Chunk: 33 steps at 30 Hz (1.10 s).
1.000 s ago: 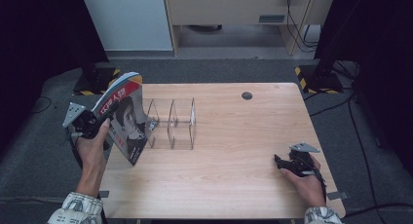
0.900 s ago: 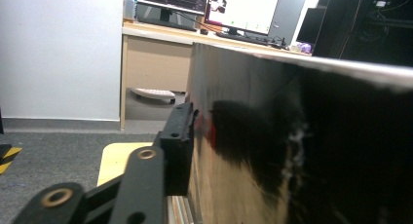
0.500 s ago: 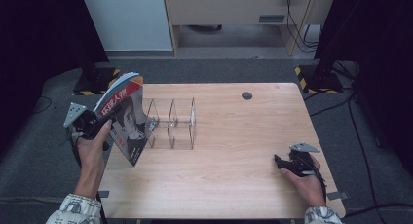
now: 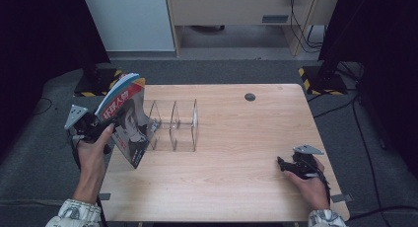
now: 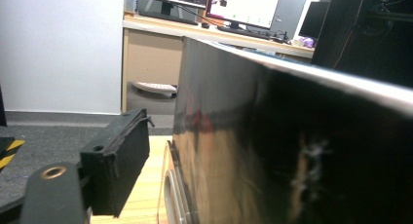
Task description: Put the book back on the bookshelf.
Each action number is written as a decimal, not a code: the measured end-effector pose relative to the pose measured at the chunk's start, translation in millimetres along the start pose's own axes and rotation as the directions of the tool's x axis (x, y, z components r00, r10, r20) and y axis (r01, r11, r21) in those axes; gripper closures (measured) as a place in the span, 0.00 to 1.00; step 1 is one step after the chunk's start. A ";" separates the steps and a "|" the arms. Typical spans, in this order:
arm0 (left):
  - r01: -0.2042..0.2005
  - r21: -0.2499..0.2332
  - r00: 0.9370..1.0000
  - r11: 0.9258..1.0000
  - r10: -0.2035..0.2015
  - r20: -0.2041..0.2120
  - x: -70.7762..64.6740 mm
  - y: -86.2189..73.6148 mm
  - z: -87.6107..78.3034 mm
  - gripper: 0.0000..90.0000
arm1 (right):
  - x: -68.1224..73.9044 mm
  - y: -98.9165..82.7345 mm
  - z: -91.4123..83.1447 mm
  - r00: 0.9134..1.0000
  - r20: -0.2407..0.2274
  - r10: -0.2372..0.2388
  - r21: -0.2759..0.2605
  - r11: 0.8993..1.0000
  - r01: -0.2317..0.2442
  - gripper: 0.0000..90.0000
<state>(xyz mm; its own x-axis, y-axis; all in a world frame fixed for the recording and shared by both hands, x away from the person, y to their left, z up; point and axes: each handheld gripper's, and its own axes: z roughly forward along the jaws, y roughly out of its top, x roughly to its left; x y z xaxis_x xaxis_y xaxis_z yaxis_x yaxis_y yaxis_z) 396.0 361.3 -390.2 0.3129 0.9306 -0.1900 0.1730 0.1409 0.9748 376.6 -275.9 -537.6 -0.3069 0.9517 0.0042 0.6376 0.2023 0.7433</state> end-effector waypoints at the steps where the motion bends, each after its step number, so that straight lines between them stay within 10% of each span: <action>1: 0.000 0.000 1.000 1.000 0.000 0.000 0.0 0.0 0.0 0.15 | 0.0 0.0 0.0 1.000 0.000 0.000 0.000 1.000 0.000 0.29; 33: -0.062 0.021 0.998 0.998 0.062 0.015 -7.7 -9.7 -20.0 0.03 | 0.0 -0.2 -0.2 1.000 -0.001 -0.002 0.000 1.000 0.002 0.29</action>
<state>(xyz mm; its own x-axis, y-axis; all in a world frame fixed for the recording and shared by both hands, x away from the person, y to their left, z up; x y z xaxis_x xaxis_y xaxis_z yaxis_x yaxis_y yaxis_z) 373.3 359.5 -395.8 0.3371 0.9323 -0.1310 0.1727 0.0756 0.9821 376.3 -276.0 -537.6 -0.3089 0.9511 0.0038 0.6369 0.2039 0.7435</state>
